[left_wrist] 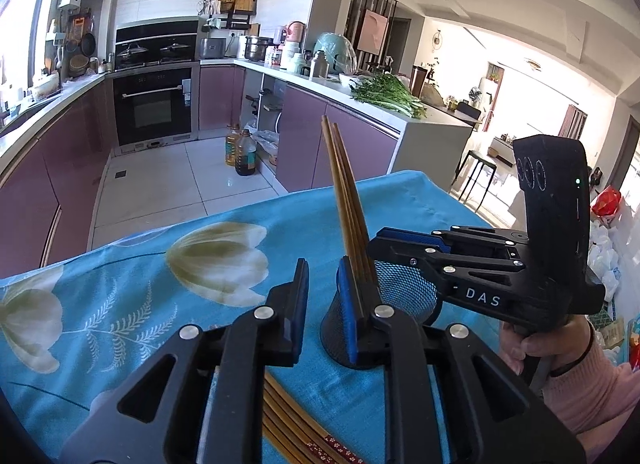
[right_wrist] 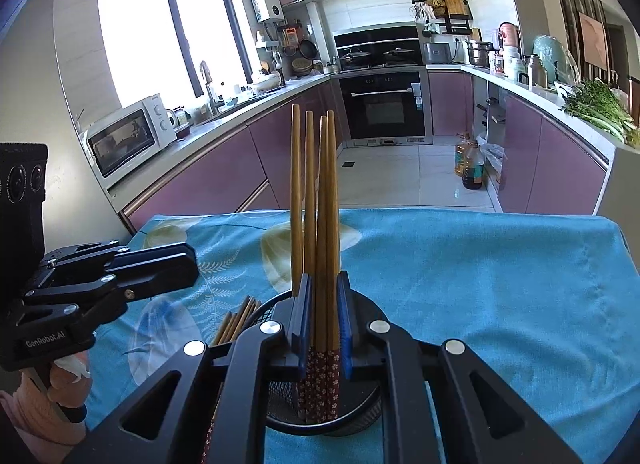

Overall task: Organize utensils
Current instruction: 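Lower the chopsticks into the holder and open both tools, then move both open tools back over the remaining chopsticks, then grasp one wooden chopstick with the left tool while the right tool grasps another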

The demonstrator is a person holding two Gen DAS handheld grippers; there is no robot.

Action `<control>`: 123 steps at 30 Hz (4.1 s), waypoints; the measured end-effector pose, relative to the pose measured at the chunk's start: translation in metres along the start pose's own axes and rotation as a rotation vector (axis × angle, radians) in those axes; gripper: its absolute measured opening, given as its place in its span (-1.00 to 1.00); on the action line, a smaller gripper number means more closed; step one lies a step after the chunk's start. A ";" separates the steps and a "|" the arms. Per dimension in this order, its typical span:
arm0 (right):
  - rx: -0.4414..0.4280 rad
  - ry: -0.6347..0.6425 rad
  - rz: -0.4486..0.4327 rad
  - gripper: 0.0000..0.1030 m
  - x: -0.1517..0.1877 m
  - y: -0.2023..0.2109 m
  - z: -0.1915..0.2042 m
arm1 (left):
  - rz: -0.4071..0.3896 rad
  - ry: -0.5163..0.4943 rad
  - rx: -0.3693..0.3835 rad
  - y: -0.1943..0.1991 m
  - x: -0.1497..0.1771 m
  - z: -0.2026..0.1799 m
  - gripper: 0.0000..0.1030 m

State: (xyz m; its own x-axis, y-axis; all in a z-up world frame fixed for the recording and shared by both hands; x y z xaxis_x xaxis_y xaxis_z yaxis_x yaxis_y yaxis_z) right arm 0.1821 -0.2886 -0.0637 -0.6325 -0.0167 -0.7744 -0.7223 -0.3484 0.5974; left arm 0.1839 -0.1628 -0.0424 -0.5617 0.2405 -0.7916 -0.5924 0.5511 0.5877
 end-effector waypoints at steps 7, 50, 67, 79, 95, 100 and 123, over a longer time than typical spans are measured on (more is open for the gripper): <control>-0.011 0.016 -0.032 -0.76 0.001 0.013 0.009 | -0.016 0.035 -0.050 0.019 0.018 0.022 -0.58; -0.145 0.100 0.225 -0.48 0.122 -0.032 0.091 | 0.239 0.117 -0.166 -0.002 0.168 0.050 -0.19; -0.117 0.098 0.244 -0.48 0.125 -0.038 0.087 | 0.251 0.108 -0.173 -0.010 0.170 0.049 -0.21; -0.081 0.116 0.263 -0.49 0.123 -0.041 0.087 | 0.260 0.099 -0.175 -0.015 0.168 0.055 -0.37; -0.043 0.122 0.266 -0.57 0.107 -0.064 0.084 | 0.270 0.115 -0.171 -0.029 0.159 0.068 -0.66; -0.054 0.086 0.264 -0.78 0.106 -0.065 0.080 | 0.263 0.137 -0.175 -0.029 0.160 0.069 -0.73; -0.135 0.055 0.259 -0.89 0.109 -0.046 0.081 | 0.251 0.151 -0.140 -0.016 0.166 0.059 -0.86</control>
State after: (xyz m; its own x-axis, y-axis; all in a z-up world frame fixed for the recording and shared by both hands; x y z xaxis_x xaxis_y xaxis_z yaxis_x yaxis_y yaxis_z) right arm 0.1233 -0.1985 -0.1585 -0.7721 -0.1714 -0.6120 -0.4925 -0.4473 0.7466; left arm 0.1341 -0.0841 -0.1932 -0.7734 0.2282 -0.5914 -0.4923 0.3715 0.7872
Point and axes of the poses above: each gripper's, at about its wrist camera, not at the fingertips, and y roughly against the way its jaws point, z to its left, x to its underside, the point moved 10 cm from there along -y, roughly the way its jaws point, and after that the axes turned 2 degrees about z, right-handed, at the moved point
